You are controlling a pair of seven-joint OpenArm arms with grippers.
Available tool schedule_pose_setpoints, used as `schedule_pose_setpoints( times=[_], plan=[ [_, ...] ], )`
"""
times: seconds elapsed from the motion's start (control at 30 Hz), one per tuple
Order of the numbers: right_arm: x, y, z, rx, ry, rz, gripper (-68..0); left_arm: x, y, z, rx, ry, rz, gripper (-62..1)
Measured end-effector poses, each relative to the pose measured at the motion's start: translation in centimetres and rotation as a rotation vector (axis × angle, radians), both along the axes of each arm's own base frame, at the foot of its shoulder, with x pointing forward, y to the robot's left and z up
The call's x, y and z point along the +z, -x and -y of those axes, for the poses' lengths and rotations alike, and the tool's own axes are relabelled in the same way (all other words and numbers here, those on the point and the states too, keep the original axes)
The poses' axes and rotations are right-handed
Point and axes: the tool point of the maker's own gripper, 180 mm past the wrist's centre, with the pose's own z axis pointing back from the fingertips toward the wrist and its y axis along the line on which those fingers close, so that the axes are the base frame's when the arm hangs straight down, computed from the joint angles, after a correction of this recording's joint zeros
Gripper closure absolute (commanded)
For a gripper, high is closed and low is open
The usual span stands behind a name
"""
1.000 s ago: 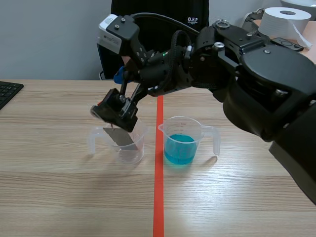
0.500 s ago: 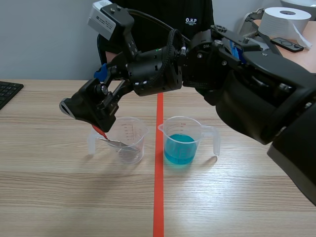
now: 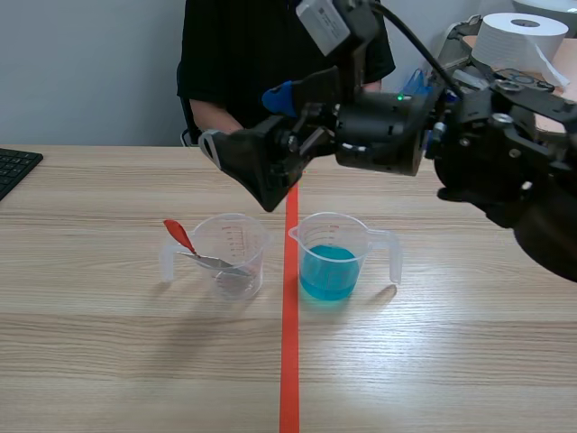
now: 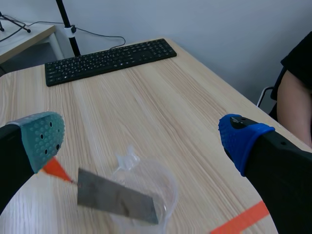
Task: Do the redox reaction experiment.
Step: 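Return to the home posture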
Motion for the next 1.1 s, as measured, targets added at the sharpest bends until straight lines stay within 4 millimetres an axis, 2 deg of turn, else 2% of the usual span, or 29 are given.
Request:
schedule_pose_setpoints(
  times=[0.23, 0.3, 0.53, 0.67, 0.8, 1.0, 1.1],
  plan=[
    [-2.1, 3.1, 4.2, -0.035, 0.070, -0.015, -67.9, 0.1, -0.1, 0.0, -0.001, 0.003, 0.010, -4.5],
    [-2.6, 4.1, 5.3, -0.036, 0.098, -0.020, -67.9, 0.2, -0.2, 0.1, -0.002, 0.004, 0.012, -7.0],
    [-1.6, 7.1, 8.5, -0.031, 0.110, -0.081, -67.9, 2.9, -0.8, 0.6, -0.075, 0.051, 0.133, -36.7],
    [-0.4, 7.2, 10.5, -0.059, 0.143, -0.066, -67.9, 4.5, -0.7, 1.2, -0.147, 0.069, 0.159, -51.7],
    [0.2, 7.0, 12.1, -0.094, 0.172, -0.046, -67.9, 6.0, -0.4, 1.7, -0.167, 0.103, 0.167, -62.3],
    [0.3, 6.3, 14.1, -0.162, 0.203, -0.041, -67.9, 7.7, 0.3, 3.5, -0.211, 0.150, 0.168, -62.3],
    [0.7, 5.8, 14.5, -0.181, 0.213, -0.025, -67.9, 8.9, 0.1, 3.8, -0.187, 0.185, 0.190, -62.3]
  ],
)
